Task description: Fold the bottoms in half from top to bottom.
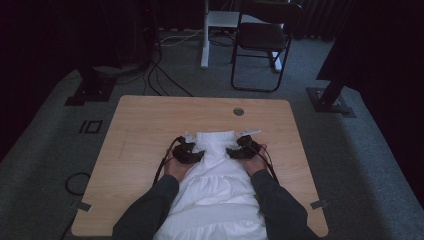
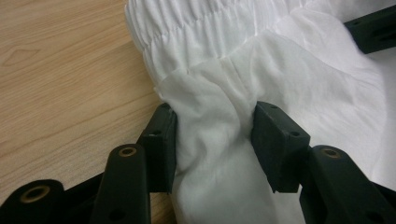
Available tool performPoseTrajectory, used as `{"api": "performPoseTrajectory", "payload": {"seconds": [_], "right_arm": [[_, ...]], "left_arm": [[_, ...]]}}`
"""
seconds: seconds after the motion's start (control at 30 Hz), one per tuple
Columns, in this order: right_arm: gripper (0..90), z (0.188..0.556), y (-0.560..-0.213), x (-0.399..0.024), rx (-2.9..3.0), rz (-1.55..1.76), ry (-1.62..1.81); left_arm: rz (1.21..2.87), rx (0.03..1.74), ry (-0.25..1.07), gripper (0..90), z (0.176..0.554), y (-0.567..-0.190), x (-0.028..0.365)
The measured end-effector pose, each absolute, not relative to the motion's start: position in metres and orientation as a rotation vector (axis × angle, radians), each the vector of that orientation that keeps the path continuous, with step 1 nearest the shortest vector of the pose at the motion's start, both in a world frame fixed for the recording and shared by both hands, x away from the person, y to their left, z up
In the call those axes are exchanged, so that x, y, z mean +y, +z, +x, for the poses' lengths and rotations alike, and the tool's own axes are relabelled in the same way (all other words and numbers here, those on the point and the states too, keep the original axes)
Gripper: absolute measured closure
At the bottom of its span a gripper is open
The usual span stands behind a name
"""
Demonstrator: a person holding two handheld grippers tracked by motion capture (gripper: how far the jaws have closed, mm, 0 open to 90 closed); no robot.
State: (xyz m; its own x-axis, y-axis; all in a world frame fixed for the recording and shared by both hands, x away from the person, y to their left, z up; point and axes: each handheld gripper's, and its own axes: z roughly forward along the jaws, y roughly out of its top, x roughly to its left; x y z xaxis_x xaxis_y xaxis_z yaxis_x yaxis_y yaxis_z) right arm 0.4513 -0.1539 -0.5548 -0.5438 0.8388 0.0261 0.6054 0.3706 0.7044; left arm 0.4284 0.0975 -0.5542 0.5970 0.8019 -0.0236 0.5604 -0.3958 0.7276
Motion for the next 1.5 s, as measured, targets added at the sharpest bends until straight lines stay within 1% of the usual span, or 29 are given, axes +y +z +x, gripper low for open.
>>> {"api": "performPoseTrajectory", "payload": {"seconds": [0.03,0.07,0.1,0.13,0.17,0.2,0.23,0.27,0.3,0.33,0.4,0.47,0.5,0.53,0.57,0.6,0.63,0.67,0.7,0.8,0.9,1.0,1.07,1.17,1.27,1.4,1.47,1.5], "right_arm": [[34.0,0.451,-0.555,-0.154,2.299,1.266,0.967],[43.3,0.453,-0.554,-0.153,2.287,1.272,0.973],[48.9,0.453,-0.554,-0.153,2.281,1.282,0.980],[48.9,0.453,-0.554,-0.153,2.281,1.282,0.980],[59.4,0.454,-0.553,-0.153,2.279,1.296,0.987],[66.4,0.454,-0.552,-0.153,2.275,1.317,0.986],[66.4,0.454,-0.552,-0.153,2.275,1.317,0.986],[71.2,0.455,-0.552,-0.153,2.271,1.330,0.978],[82.3,0.457,-0.550,-0.153,2.289,1.352,0.986],[82.3,0.457,-0.550,-0.153,2.289,1.352,0.986],[85.4,0.461,-0.548,-0.151,2.312,1.344,0.967],[85.6,0.463,-0.547,-0.151,2.314,1.337,0.967],[85.7,0.469,-0.539,-0.156,2.313,1.317,0.999],[85.7,0.469,-0.539,-0.156,2.313,1.317,0.999],[85.7,0.475,-0.526,-0.160,2.297,1.295,1.037],[85.7,0.475,-0.526,-0.160,2.297,1.295,1.037],[85.7,0.475,-0.526,-0.160,2.297,1.295,1.037],[85.8,0.478,-0.519,-0.161,2.288,1.279,1.050],[85.7,0.488,-0.498,-0.162,2.253,1.264,1.077],[85.6,0.496,-0.470,-0.164,2.201,1.242,1.117],[85.6,0.498,-0.435,-0.164,2.125,1.174,1.164],[85.5,0.496,-0.406,-0.164,2.045,1.127,1.204],[85.4,0.494,-0.390,-0.164,2.028,1.101,1.218],[85.2,0.488,-0.385,-0.164,2.038,1.071,1.222],[85.2,0.481,-0.386,-0.163,2.054,1.050,1.218],[85.0,0.458,-0.389,-0.164,2.080,1.019,1.247],[85.0,0.455,-0.389,-0.165,2.084,1.014,1.258],[85.0,0.447,-0.390,-0.167,2.085,1.008,1.277]], "left_arm": [[2.111,1.073,0.431,53.9,0.428,-0.554,0.097],[2.111,1.074,0.429,57.2,0.428,-0.554,0.097],[2.109,1.075,0.427,59.5,0.428,-0.554,0.097],[2.111,1.075,0.420,59.5,0.429,-0.553,0.096],[2.113,1.076,0.412,66.7,0.429,-0.553,0.096],[2.102,1.091,0.376,71.2,0.430,-0.553,0.095],[2.102,1.091,0.376,75.0,0.430,-0.553,0.095],[2.097,1.095,0.356,75.0,0.431,-0.552,0.094],[2.099,1.094,0.350,80.5,0.432,-0.552,0.093],[2.099,1.097,0.343,80.5,0.433,-0.552,0.092],[2.116,1.088,0.339,82.8,0.435,-0.550,0.091],[2.137,1.084,0.307,83.2,0.443,-0.546,0.093],[2.133,1.065,0.321,83.6,0.453,-0.537,0.097],[2.133,1.065,0.321,83.7,0.453,-0.537,0.097],[2.118,1.059,0.321,83.7,0.459,-0.529,0.100],[2.100,1.051,0.338,83.7,0.464,-0.520,0.101],[2.100,1.051,0.338,83.8,0.464,-0.520,0.101],[2.087,1.016,0.403,83.8,0.473,-0.495,0.100],[2.082,1.001,0.431,83.7,0.477,-0.485,0.099],[2.063,0.957,0.511,83.7,0.485,-0.448,0.100],[2.028,0.910,0.574,83.7,0.491,-0.413,0.101],[1.997,0.884,0.612,83.6,0.493,-0.386,0.102],[1.971,0.873,0.602,83.6,0.494,-0.375,0.105],[1.970,0.853,0.573,83.6,0.488,-0.373,0.111],[1.997,0.839,0.573,83.4,0.483,-0.374,0.112],[2.005,0.797,0.566,83.3,0.467,-0.374,0.117],[2.006,0.786,0.562,83.2,0.460,-0.373,0.118],[2.007,0.757,0.576,83.2,0.449,-0.370,0.119]]}}
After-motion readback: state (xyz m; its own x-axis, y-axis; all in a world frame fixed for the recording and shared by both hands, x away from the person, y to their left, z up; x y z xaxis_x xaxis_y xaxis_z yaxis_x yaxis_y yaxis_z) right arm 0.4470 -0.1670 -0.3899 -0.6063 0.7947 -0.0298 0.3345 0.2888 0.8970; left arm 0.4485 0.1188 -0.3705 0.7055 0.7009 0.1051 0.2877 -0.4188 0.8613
